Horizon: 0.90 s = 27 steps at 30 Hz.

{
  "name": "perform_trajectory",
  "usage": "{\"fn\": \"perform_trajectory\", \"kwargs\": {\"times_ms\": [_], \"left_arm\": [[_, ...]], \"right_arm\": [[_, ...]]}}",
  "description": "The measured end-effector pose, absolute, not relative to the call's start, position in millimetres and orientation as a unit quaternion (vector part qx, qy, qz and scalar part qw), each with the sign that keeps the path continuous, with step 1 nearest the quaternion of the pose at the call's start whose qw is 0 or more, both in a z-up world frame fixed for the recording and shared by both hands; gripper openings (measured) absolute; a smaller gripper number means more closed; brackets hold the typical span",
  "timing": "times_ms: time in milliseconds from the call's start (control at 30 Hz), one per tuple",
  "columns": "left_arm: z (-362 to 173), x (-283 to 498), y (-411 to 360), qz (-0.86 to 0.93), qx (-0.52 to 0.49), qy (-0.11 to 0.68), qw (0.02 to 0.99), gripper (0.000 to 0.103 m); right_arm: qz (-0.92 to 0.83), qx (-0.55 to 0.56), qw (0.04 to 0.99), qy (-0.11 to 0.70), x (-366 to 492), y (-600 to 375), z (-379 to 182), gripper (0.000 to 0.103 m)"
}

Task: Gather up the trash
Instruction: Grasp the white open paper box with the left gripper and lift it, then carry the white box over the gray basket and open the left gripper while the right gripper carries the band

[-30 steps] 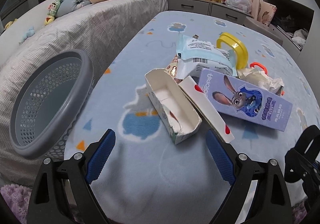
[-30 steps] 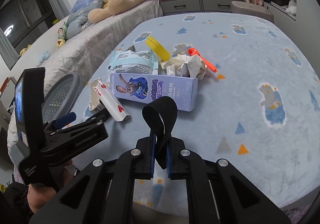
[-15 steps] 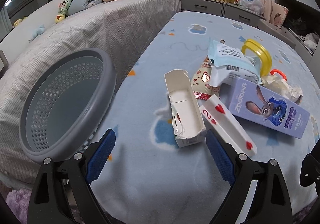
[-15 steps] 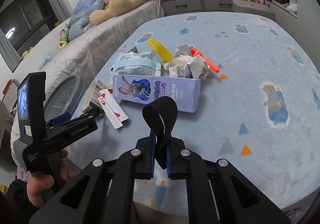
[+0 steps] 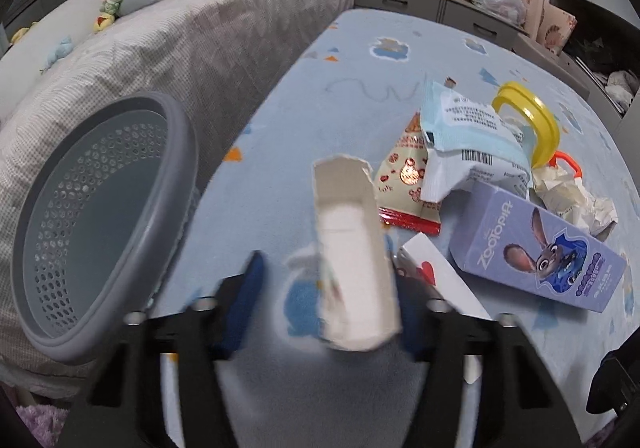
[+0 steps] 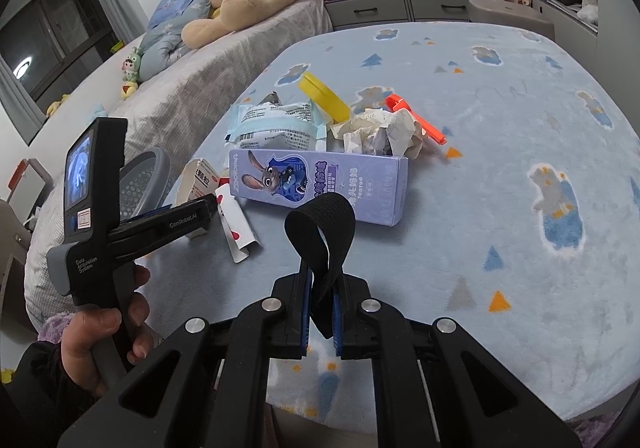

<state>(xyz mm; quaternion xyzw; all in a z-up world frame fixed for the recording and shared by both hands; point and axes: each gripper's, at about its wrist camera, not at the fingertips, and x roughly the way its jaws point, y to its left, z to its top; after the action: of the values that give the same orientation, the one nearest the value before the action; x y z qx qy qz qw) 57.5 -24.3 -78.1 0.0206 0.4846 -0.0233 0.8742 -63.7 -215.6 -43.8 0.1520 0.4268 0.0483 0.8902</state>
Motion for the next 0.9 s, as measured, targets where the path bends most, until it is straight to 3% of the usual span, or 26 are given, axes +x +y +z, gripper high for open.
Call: {"fn": "perform_trajectory", "kwargs": {"times_ms": [33,67,100,900], "left_arm": [[-77.7,56.4,-23.8,-0.023,0.022,0.481,0.876,0.042],[-77.0,55.0,-23.6,-0.025,0.023,0.479,0.877,0.029],[-76.4,54.0,-23.3,-0.027,0.026,0.479,0.877,0.028],[-12.7,6.4,72.9,0.009,0.033,0.427,0.904,0.028]], "right_arm": [[0.048,0.151,0.890,0.427,-63.3,-216.0,-44.3,0.009],[0.049,0.151,0.890,0.428,-63.4,-215.6,-44.6,0.009],[0.049,0.151,0.890,0.428,-63.2,-215.5,-45.0,0.009],[0.126,0.085,0.888,0.435,-24.7,-121.1,-17.1,0.009]]}}
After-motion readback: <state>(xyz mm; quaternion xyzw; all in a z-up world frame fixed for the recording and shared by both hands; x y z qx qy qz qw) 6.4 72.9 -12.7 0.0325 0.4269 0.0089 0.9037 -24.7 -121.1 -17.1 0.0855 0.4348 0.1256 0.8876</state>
